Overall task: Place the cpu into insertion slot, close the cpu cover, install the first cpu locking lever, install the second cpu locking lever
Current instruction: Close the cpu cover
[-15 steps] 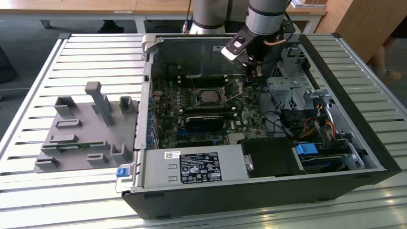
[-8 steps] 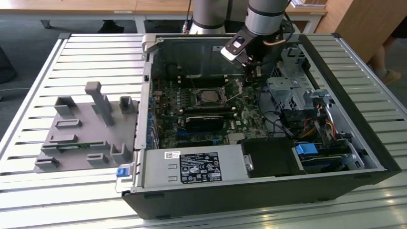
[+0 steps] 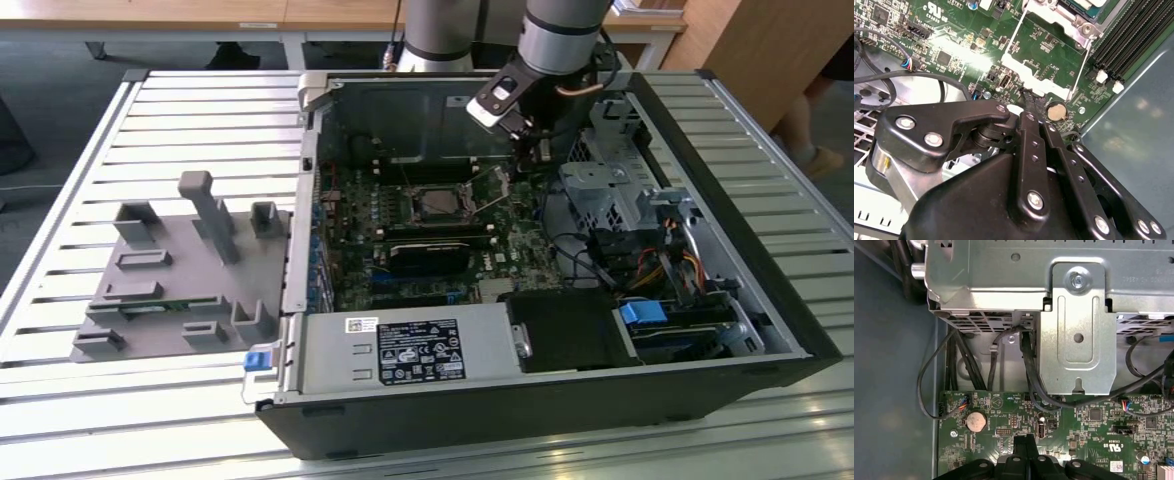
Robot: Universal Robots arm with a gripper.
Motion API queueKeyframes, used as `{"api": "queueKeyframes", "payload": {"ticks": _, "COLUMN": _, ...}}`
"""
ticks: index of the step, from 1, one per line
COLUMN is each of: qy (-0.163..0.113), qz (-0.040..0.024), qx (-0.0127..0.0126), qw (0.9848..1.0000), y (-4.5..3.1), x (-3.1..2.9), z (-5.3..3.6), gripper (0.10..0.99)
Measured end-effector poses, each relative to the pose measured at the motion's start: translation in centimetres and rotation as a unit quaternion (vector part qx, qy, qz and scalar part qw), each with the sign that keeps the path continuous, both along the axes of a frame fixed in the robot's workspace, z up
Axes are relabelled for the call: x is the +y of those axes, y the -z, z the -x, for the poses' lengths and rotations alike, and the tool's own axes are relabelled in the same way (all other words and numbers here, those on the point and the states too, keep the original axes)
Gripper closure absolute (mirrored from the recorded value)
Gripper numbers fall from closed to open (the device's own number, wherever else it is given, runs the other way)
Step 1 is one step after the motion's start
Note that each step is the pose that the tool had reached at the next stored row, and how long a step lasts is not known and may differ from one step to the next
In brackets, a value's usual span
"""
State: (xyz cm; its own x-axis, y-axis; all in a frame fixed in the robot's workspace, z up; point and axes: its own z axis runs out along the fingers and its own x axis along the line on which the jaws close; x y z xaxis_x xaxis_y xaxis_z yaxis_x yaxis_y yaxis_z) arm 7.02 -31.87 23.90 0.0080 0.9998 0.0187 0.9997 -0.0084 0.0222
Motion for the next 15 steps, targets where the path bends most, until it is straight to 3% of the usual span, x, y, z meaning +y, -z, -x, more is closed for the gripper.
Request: {"api": "queueKeyframes", "payload": {"ticks": 15, "qy": 0.000, "qz": 0.0000, "qx": 0.0002, "qw": 1.0000, "y": 0.31, "x": 0.00, "z": -0.36, "gripper": 0.973}}
